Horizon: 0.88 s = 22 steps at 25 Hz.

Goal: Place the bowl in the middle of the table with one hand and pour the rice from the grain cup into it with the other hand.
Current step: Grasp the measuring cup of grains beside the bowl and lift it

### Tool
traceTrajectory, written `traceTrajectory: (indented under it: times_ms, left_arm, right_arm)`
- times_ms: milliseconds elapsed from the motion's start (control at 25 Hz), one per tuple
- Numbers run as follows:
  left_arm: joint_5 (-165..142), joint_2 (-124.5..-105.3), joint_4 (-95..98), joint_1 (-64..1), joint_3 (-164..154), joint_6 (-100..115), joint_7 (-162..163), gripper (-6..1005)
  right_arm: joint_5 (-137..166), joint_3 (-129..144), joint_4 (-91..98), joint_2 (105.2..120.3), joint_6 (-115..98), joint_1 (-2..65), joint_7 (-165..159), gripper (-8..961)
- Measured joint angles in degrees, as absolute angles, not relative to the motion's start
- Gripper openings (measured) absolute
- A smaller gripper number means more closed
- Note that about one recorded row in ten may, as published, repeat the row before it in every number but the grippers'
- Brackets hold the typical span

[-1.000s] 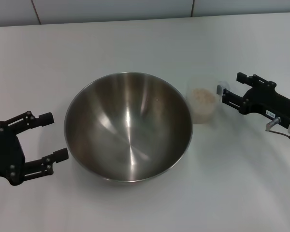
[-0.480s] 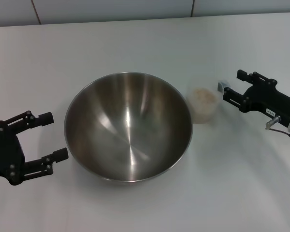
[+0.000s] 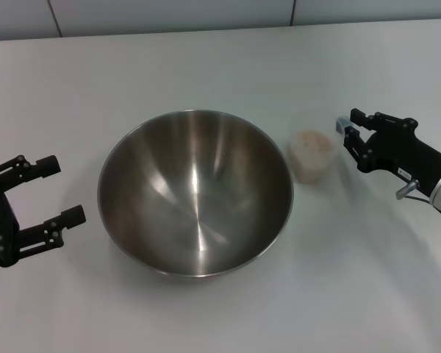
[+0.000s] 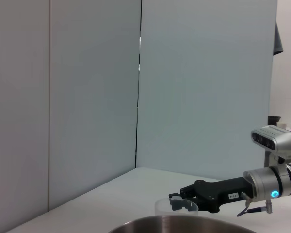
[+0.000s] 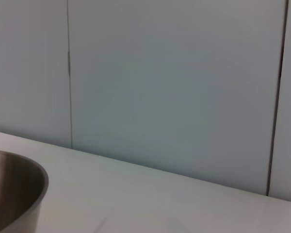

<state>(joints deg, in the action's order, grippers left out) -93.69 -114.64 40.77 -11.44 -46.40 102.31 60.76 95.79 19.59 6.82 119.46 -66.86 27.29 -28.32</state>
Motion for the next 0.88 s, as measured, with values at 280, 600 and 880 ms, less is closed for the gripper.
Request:
traceTrajectory:
  times_ms: [280, 600, 880]
  left_arm:
    - [-93.7, -114.80, 40.7, -11.5, -46.7, 102.4, 60.3, 800]
    - [-93.7, -114.75, 40.6, -11.5, -46.7, 102.1, 60.3, 800]
    - [-93.7, -114.76, 40.6, -11.3, -46.4, 102.1, 60.3, 800]
  right_arm:
    - [95.7, 19.7, 6.8, 119.43, -66.9, 27.3, -28.3, 259]
    - [95.7, 20.0, 6.5, 119.45, -67.0, 27.3, -27.3, 157]
    - [95.7, 20.0, 6.1, 119.42, -67.0, 27.3, -27.1, 36]
